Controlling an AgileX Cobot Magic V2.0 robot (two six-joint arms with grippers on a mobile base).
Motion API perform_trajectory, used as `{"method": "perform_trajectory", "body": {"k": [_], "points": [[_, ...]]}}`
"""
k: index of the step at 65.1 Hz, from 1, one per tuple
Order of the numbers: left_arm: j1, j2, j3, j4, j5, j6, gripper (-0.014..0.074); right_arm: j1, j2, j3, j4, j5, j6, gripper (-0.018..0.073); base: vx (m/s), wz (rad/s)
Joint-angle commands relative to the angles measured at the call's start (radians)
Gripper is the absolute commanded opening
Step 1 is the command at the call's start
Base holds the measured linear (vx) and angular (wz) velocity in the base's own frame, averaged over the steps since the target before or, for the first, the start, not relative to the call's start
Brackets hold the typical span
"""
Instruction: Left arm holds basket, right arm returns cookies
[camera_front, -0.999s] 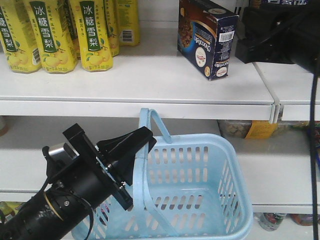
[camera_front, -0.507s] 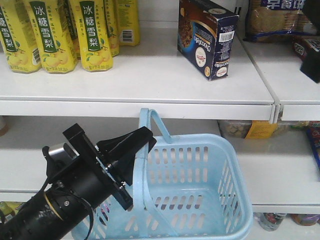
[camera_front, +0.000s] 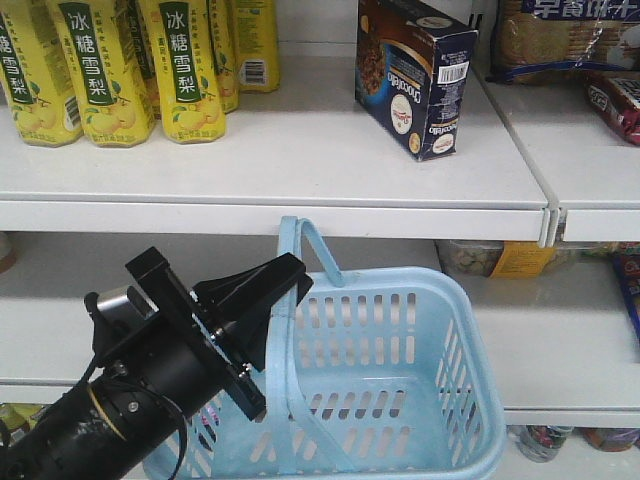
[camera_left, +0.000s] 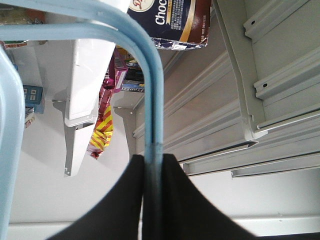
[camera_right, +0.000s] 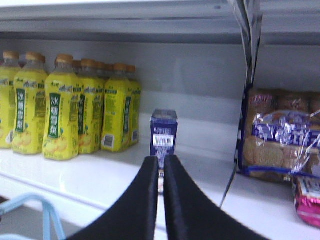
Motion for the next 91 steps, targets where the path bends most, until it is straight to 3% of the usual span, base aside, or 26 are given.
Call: {"method": "perform_trajectory", "body": {"k": [1,69,77,91], "points": [[0.002,-0.040,-0.028,-0.045,-0.256,0.002,-0.0003,-0.005,-0.020,0.014,-0.003,-0.037,-0.008,-0.0005,0.00,0.00],[0.002,-0.040,-0.028,-0.045,-0.256,0.002,-0.0003,-0.005,-0.028,0.071,-0.003,0.021,-0.001,-0.0003,0.00,0.00],[0.003,-0.040,-0.028,-0.109,-0.256,-0.008,-0.0003,-0.005,-0.028,0.071,-0.003,0.021,-0.001,-0.0003,0.00,0.00],[0.003,-0.048,-0.028,-0.095,-0.256,-0.008,-0.0003,-0.005,-0.028,0.071,-0.003,0.021,-0.001,-0.0003,0.00,0.00]]}}
